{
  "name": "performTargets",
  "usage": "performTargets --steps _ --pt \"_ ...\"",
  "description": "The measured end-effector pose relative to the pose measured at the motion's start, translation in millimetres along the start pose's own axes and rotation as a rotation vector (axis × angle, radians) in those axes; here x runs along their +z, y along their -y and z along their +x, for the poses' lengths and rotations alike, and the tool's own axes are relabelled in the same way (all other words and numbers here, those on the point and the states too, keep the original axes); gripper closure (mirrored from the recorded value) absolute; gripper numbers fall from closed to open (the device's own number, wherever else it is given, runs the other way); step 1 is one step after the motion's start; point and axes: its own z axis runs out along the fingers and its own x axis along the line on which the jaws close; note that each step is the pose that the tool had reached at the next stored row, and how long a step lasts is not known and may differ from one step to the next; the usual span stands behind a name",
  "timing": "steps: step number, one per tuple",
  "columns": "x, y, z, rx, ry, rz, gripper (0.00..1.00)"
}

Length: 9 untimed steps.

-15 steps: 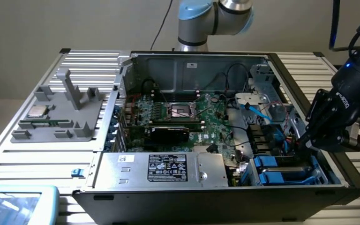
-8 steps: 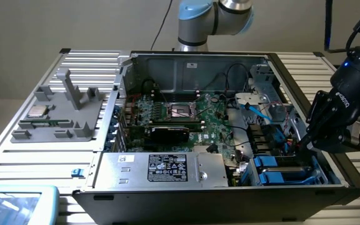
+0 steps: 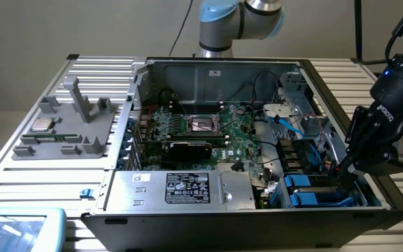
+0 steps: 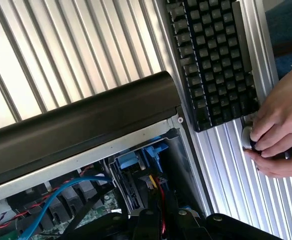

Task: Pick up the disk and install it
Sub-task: 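Insert the first disk wire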

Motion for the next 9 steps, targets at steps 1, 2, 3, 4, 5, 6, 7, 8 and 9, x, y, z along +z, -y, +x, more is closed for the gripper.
performTargets --steps 1,2,3,4,5,6,7,8,9 --pt "0.0 0.2 -0.1 0.001 0.0001 0.0002 0.85" --pt "0.0 0.2 -0.1 0.003 0.0002 0.0006 0.85" --pt "0.1 0.3 0.0 0.006 0.0012 0.0006 0.85" --pt "0.3 0.3 0.0 0.007 0.0036 -0.0001 0.85" --pt "0.6 0.2 0.0 0.009 0.0066 -0.001 0.85" --pt "1.1 0.2 0.2 0.012 0.0113 -0.0025 0.85" --pt "1.5 0.1 0.3 0.015 0.0183 -0.0048 0.85" --pt "1.8 0.1 0.3 0.018 0.0269 -0.0079 0.85" --pt "2.0 0.0 0.4 0.022 0.0377 -0.0118 0.85"
